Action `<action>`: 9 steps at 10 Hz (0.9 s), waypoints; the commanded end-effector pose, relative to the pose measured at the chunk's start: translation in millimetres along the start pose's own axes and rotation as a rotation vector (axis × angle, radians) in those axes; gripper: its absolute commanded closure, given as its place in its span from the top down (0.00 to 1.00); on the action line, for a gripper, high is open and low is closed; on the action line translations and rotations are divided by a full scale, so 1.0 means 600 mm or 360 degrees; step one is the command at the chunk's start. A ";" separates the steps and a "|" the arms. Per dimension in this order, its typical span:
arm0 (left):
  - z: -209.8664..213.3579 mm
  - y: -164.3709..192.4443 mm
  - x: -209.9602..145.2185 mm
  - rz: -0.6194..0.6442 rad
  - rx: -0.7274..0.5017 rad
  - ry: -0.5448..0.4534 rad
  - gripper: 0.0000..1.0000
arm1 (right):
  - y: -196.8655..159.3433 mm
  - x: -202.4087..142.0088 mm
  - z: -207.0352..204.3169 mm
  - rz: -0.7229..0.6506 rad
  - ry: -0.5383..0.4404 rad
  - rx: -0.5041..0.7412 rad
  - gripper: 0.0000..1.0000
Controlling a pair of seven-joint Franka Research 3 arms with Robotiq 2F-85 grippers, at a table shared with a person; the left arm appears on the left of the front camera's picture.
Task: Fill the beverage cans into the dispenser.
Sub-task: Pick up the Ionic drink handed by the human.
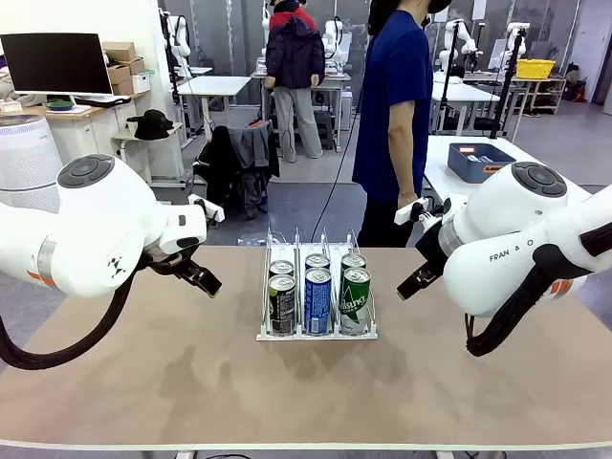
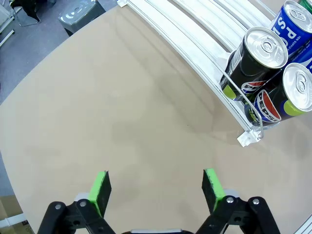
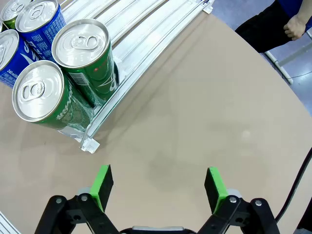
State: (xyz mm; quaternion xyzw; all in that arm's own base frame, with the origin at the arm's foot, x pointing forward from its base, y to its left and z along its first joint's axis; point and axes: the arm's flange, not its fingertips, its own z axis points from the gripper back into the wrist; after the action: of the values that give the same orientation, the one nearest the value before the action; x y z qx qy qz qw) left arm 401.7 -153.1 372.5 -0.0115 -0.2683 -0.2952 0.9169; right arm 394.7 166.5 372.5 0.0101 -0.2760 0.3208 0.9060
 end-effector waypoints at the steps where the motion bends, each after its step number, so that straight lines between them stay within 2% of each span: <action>1: 0.000 0.002 -0.001 0.0005 0.0001 0.0000 1.00 | 0.000 0.000 0.000 -0.0001 0.0000 0.0000 1.00; 8: 0.000 0.000 0.000 0.0000 0.0000 0.0000 1.00 | 0.000 0.000 0.000 0.0000 0.0000 0.0000 1.00; 9: 0.014 0.023 0.005 -0.0053 -0.0185 -0.0009 1.00 | 0.008 0.009 0.007 -0.0016 0.0009 0.0005 1.00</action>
State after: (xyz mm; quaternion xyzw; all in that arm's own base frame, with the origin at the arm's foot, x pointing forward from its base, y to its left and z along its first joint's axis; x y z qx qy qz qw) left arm 401.7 -154.8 374.1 -0.0211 -0.2660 -0.3022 0.9151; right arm 394.8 166.7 373.4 0.0103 -0.2763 0.3202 0.9061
